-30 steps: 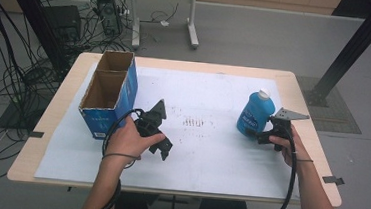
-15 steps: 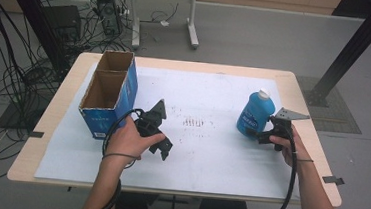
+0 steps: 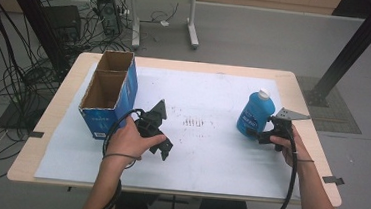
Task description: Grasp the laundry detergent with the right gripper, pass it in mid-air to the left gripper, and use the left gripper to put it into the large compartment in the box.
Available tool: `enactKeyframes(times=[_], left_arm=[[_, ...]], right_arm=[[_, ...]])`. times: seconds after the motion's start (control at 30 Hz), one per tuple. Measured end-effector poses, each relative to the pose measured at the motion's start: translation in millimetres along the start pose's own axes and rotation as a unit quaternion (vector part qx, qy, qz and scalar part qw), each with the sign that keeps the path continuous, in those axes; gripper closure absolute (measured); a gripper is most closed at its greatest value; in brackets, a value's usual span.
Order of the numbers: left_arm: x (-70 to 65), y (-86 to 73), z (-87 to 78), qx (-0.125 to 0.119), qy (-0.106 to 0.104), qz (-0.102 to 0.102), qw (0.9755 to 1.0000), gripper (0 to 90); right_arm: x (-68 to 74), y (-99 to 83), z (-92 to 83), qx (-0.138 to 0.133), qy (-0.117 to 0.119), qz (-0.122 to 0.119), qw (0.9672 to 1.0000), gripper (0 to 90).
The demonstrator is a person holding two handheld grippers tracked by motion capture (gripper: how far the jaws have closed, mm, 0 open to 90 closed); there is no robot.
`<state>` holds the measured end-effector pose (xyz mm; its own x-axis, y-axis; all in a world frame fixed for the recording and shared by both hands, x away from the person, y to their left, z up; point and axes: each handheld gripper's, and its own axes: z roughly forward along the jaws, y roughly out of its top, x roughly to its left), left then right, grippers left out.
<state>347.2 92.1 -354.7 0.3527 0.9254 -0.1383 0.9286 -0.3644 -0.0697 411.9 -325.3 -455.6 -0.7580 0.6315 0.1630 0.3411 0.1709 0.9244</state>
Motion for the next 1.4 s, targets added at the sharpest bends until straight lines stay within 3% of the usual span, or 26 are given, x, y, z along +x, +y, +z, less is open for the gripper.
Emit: enactKeyframes(times=[1.4], left_arm=[[0.7,-2.2,-1.7,0.0,0.001,-0.011,0.9999,6.7]], right_arm=[[1.5,1.6,-1.5,-0.003,-0.001,-0.004,1.0,1.0]])
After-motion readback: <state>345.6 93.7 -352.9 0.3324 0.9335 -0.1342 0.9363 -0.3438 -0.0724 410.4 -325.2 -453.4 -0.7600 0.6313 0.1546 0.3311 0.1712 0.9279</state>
